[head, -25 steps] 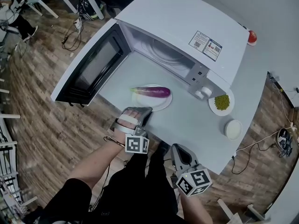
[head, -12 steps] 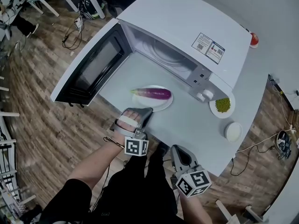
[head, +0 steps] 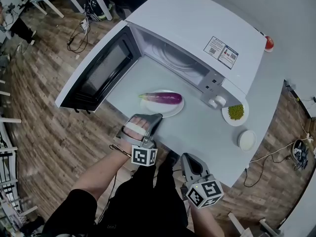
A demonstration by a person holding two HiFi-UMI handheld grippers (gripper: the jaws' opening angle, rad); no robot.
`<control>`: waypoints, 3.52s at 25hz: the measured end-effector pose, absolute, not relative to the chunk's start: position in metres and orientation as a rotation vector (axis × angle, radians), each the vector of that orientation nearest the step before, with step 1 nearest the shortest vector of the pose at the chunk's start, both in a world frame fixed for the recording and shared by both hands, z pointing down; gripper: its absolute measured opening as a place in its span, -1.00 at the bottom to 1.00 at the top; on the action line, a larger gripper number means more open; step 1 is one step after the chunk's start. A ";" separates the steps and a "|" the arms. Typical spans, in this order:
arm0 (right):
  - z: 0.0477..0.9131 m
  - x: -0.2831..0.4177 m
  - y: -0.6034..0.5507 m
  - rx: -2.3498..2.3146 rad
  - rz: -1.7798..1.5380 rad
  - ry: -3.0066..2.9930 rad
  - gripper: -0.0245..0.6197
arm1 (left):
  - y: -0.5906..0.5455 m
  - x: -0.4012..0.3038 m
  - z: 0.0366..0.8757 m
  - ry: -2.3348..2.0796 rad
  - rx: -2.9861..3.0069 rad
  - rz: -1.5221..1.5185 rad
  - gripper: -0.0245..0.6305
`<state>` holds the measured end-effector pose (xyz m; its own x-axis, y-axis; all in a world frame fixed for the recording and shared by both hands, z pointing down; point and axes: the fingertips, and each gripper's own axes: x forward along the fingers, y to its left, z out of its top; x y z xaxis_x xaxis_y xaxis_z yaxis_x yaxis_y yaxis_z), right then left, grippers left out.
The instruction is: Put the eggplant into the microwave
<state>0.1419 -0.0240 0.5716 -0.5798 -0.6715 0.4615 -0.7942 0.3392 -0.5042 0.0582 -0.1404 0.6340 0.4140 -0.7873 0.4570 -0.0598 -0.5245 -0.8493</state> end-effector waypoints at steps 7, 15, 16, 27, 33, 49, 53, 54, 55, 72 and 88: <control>0.566 0.142 -0.027 1.351 1.045 -2.439 -0.88 | -0.148 0.061 0.615 0.738 -1.855 -1.140 -0.86; 0.542 0.147 -0.042 1.396 0.977 -2.467 -0.88 | -0.158 0.065 0.583 0.732 -1.837 -1.108 -0.86; 0.539 0.149 -0.046 1.404 0.965 -2.468 -0.88 | -0.160 0.065 0.578 0.734 -1.833 -1.105 -0.86; 0.516 0.146 -0.073 1.453 0.899 -2.488 -0.88 | -0.180 0.069 0.550 0.703 -1.789 -1.068 -0.86; 0.519 0.138 -0.087 1.489 0.883 -2.462 -0.88 | -0.199 0.066 0.549 0.690 -1.761 -1.045 -0.86; 0.535 0.108 -0.134 1.582 0.889 -2.431 -0.88 | -0.238 0.042 0.560 0.595 -1.707 -1.023 -0.86; 0.536 0.106 -0.153 1.564 0.874 -2.434 -0.88 | -0.252 0.046 0.568 0.573 -1.696 -1.015 -0.86; 0.536 0.106 -0.157 1.560 0.868 -2.436 -0.88 | -0.256 0.048 0.570 0.569 -1.693 -1.013 -0.86; 0.536 0.106 -0.161 1.556 0.865 -2.438 -0.88 | -0.260 0.049 0.572 0.568 -1.693 -1.012 -0.86; 0.557 0.111 -0.199 1.501 0.864 -2.460 -0.88 | -0.300 0.066 0.597 0.554 -1.684 -1.032 -0.86; 0.554 0.110 -0.210 1.461 0.892 -2.476 -0.88 | -0.327 0.077 0.601 0.472 -1.667 -1.158 -0.86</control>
